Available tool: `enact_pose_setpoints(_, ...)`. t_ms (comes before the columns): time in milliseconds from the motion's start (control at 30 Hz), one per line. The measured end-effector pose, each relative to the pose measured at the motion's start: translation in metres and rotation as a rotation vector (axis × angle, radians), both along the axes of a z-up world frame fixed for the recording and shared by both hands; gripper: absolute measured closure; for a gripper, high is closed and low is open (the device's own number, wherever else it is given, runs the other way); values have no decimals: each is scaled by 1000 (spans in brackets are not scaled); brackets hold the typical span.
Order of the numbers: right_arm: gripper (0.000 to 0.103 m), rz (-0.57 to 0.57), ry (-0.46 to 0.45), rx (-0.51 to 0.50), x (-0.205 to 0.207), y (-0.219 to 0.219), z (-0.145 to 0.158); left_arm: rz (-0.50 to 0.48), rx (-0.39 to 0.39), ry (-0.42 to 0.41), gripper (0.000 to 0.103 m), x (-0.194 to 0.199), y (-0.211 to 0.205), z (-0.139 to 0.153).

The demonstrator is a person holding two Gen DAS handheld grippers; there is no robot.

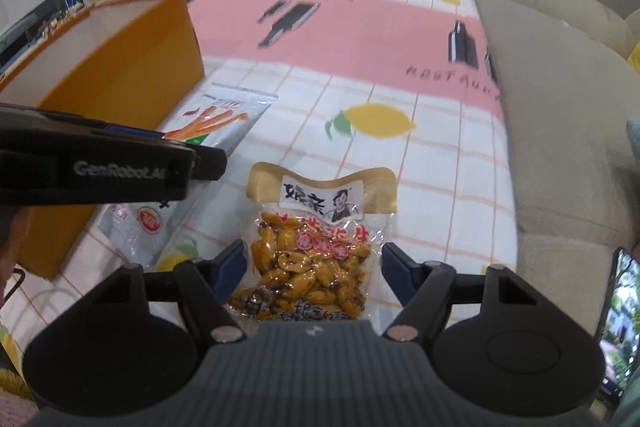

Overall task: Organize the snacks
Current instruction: 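Carry the spicy-strip packet and peanut bag over the box with both tools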

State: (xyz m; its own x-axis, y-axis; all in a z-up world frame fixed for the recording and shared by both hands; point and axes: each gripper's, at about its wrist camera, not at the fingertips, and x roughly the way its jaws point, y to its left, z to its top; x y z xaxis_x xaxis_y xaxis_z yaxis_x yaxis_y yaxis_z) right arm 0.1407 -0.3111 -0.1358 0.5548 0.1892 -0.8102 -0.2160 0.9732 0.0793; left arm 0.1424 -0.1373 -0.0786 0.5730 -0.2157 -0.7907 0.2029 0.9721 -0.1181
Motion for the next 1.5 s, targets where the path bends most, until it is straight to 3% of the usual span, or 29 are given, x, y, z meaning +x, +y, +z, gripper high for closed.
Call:
enact_pose_setpoints(400,33,7,-136,109,-5,27,69,27,-83,-108,50,-11,58,85)
enact_pose_setpoints(533,33,60,-161,157,-4,57,91,67,-102,-140,50,-5,98,110)
enact_pose_setpoints(700,33,185,-217,136,0,111,122,91,-71,-144,50,3,141,126)
enact_pose_setpoints(967,33,405,-203,4,23,204,141,125,71,-78,50,26,197,107)
enact_pose_setpoints(1233,33,540,-100,-155,57,266,103,101,101,58,50,65,223,63)
enact_pose_setpoints(1500,34,619,-67,-294,76,287,71,37,228,81,50,80,213,30)
